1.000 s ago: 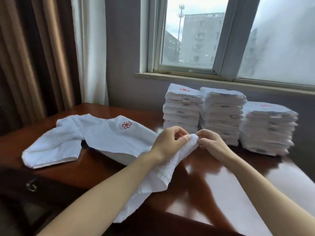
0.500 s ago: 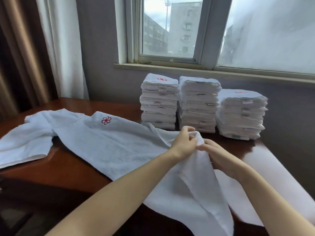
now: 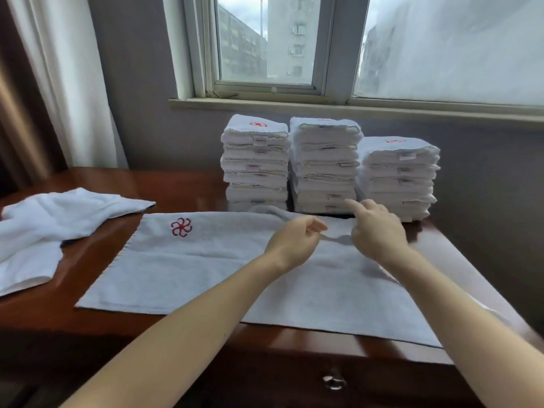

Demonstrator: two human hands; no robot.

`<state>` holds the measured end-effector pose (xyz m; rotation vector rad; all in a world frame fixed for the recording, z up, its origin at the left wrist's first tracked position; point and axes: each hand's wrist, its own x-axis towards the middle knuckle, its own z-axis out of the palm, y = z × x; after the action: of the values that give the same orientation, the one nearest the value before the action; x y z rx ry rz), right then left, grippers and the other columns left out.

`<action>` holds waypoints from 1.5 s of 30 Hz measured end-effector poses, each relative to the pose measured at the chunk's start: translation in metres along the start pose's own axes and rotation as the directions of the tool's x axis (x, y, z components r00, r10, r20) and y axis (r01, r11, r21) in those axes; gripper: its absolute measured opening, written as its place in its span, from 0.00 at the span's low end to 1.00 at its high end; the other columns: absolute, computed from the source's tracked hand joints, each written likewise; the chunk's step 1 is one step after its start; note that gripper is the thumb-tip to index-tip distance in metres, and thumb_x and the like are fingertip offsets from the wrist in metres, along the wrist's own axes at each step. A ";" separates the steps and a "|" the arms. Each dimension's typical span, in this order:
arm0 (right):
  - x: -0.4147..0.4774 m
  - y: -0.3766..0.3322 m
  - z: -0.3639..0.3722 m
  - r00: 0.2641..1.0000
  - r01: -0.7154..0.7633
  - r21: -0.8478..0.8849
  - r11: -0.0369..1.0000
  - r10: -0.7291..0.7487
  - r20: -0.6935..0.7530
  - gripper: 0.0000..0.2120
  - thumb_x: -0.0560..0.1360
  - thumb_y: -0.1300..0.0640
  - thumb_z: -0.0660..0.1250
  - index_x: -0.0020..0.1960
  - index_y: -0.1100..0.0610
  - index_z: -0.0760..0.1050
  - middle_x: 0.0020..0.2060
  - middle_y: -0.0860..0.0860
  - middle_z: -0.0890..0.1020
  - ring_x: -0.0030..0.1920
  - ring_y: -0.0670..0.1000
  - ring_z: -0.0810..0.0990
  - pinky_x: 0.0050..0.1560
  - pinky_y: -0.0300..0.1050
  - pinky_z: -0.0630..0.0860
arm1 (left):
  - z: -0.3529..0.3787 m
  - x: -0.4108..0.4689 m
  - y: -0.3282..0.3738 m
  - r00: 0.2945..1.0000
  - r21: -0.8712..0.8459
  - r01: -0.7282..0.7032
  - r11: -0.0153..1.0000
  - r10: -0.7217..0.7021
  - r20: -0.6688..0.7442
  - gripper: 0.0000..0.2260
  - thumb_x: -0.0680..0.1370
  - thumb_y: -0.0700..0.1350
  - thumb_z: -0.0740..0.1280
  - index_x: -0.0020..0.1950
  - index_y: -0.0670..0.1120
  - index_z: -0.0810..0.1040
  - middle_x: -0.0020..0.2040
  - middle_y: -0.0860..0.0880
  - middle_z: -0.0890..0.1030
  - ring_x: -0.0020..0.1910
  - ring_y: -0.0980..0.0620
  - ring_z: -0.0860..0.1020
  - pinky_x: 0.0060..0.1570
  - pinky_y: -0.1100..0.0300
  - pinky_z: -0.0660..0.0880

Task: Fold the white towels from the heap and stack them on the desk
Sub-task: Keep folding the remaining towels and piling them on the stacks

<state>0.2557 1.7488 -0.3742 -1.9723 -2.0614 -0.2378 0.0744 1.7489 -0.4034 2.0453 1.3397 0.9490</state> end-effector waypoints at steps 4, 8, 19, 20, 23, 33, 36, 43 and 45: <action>-0.003 -0.046 0.016 0.977 0.186 0.273 0.944 -0.208 0.052 0.23 0.75 0.61 0.61 0.70 0.50 0.73 0.67 0.51 0.75 0.68 0.54 0.70 0.66 0.48 0.67 | -0.019 -0.011 -0.019 0.998 0.108 0.022 0.994 -0.016 -0.062 0.13 0.79 0.42 0.61 0.59 0.52 0.80 0.58 0.56 0.81 0.58 0.56 0.77 0.58 0.56 0.75; -0.001 -0.091 0.032 0.949 0.269 0.405 0.874 -0.313 0.044 0.23 0.75 0.61 0.62 0.69 0.49 0.73 0.67 0.48 0.76 0.68 0.51 0.71 0.63 0.46 0.70 | -0.058 -0.031 -0.050 0.988 0.176 0.064 0.982 -0.037 -0.151 0.12 0.79 0.41 0.63 0.58 0.52 0.80 0.57 0.56 0.80 0.56 0.57 0.77 0.57 0.57 0.75; 0.037 -0.171 0.064 0.947 0.276 0.411 0.869 -0.319 0.039 0.27 0.75 0.58 0.65 0.73 0.50 0.67 0.69 0.50 0.73 0.69 0.54 0.69 0.60 0.47 0.70 | -0.160 -0.079 -0.142 0.940 0.435 0.219 0.873 -0.070 -0.333 0.19 0.76 0.42 0.67 0.66 0.52 0.75 0.64 0.54 0.76 0.64 0.52 0.72 0.62 0.54 0.72; 0.039 -0.171 0.067 0.949 0.264 0.414 0.871 -0.311 0.050 0.27 0.74 0.59 0.65 0.73 0.51 0.67 0.69 0.51 0.73 0.69 0.54 0.68 0.60 0.48 0.71 | -0.162 -0.078 -0.145 0.948 0.444 0.204 0.873 -0.062 -0.314 0.19 0.76 0.42 0.67 0.67 0.52 0.74 0.66 0.54 0.75 0.66 0.52 0.71 0.63 0.54 0.72; 0.041 -0.167 0.075 0.950 0.250 0.392 0.886 -0.302 0.077 0.28 0.74 0.60 0.64 0.73 0.51 0.67 0.70 0.51 0.72 0.70 0.55 0.67 0.61 0.49 0.71 | -0.161 -0.066 -0.146 0.965 0.433 0.158 0.887 -0.046 -0.259 0.21 0.78 0.43 0.66 0.70 0.52 0.71 0.71 0.54 0.71 0.73 0.53 0.65 0.68 0.54 0.67; 0.039 -0.142 0.061 0.936 0.301 0.371 0.878 -0.346 0.060 0.11 0.70 0.57 0.67 0.53 0.54 0.80 0.48 0.51 0.81 0.50 0.55 0.79 0.42 0.49 0.74 | -0.125 -0.014 -0.110 0.999 0.578 -0.027 0.815 0.002 0.044 0.18 0.79 0.52 0.65 0.68 0.51 0.74 0.63 0.50 0.77 0.67 0.49 0.71 0.71 0.53 0.60; 0.036 -0.117 0.054 0.941 0.309 0.282 0.908 -0.336 0.050 0.08 0.70 0.54 0.66 0.47 0.55 0.77 0.48 0.49 0.81 0.50 0.56 0.79 0.45 0.50 0.75 | -0.118 -0.014 -0.102 1.000 0.518 0.005 0.855 -0.011 0.008 0.12 0.81 0.52 0.61 0.61 0.50 0.77 0.57 0.49 0.77 0.58 0.46 0.76 0.55 0.53 0.71; 0.037 -0.053 0.036 0.983 0.131 0.085 0.988 -0.140 0.121 0.15 0.71 0.54 0.65 0.56 0.55 0.76 0.55 0.52 0.80 0.58 0.56 0.76 0.46 0.46 0.73 | -0.122 -0.008 -0.064 0.912 0.203 0.070 0.977 0.020 -0.409 0.14 0.69 0.55 0.54 0.36 0.45 0.68 0.34 0.50 0.72 0.37 0.46 0.70 0.33 0.53 0.63; 0.032 -0.042 0.027 0.989 0.062 0.034 0.998 -0.066 0.132 0.13 0.71 0.55 0.64 0.55 0.52 0.76 0.55 0.50 0.80 0.58 0.55 0.76 0.42 0.43 0.67 | -0.125 -0.006 -0.055 0.891 0.207 0.107 0.973 -0.002 -0.454 0.13 0.69 0.54 0.54 0.33 0.45 0.64 0.32 0.50 0.69 0.35 0.47 0.68 0.30 0.54 0.58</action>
<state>0.2102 1.7856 -0.3867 -1.9553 -2.1987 -0.0900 -0.0552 1.7697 -0.3674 2.0073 1.8105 1.3611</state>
